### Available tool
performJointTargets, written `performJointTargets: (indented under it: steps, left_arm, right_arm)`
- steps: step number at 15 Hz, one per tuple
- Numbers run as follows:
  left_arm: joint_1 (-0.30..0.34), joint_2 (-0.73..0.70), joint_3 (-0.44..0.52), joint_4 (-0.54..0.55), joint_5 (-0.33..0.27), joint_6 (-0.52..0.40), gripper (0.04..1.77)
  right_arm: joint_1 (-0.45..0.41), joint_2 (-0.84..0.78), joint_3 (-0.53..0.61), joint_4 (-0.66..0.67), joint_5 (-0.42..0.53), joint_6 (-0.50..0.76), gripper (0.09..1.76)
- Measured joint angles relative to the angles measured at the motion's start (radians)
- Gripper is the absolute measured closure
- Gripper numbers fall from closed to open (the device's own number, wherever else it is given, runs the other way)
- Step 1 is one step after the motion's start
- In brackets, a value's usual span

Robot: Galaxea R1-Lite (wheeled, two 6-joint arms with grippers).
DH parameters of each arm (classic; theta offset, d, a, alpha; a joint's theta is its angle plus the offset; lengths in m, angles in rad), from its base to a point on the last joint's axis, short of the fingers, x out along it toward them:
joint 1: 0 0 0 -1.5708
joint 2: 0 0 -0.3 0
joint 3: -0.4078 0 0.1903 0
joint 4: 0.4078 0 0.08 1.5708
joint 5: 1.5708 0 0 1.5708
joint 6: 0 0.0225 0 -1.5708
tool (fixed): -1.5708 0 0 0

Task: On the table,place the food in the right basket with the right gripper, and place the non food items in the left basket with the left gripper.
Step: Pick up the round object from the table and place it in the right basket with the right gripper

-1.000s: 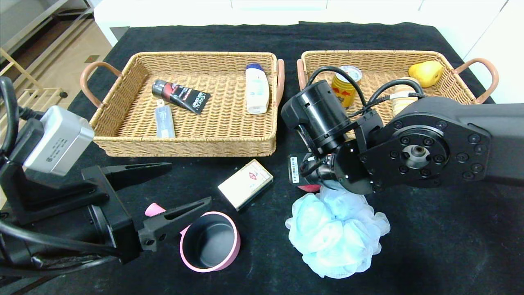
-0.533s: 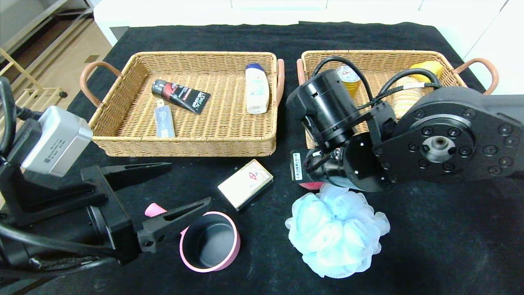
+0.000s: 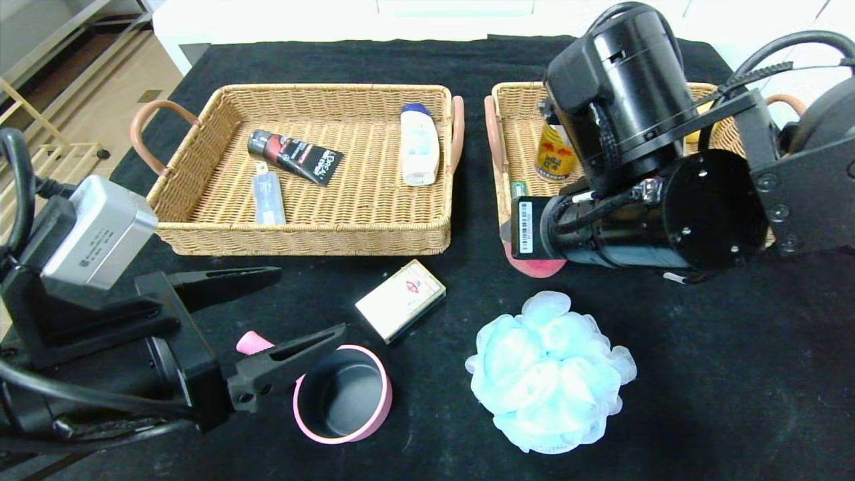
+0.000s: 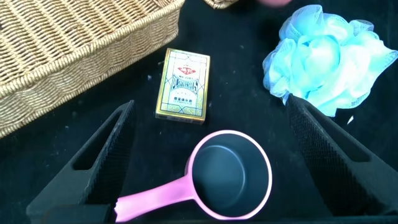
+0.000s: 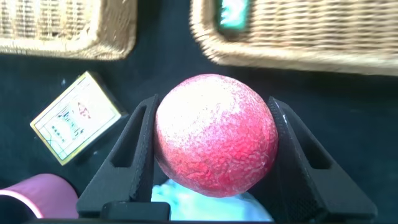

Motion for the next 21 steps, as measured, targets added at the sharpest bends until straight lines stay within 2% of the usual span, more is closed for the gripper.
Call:
performJointTargets:
  steps: [9,15,21]
  left_arm:
    - [0.0,0.004,0.0,0.0,0.0,0.0,0.09]
    - [0.0,0.004,0.0,0.0,0.0,0.0,0.09]
    - [0.001,0.004,0.0,-0.001,0.0,0.0,0.09]
  right_arm:
    - [-0.181,-0.024,-0.067,-0.028,-0.001,-0.051,0.71]
    - [-0.302,0.024,-0.084,-0.177,0.003,-0.07,0.71]
    - [-0.336,0.057,-0.082,-0.202,0.002,-0.066,0.71]
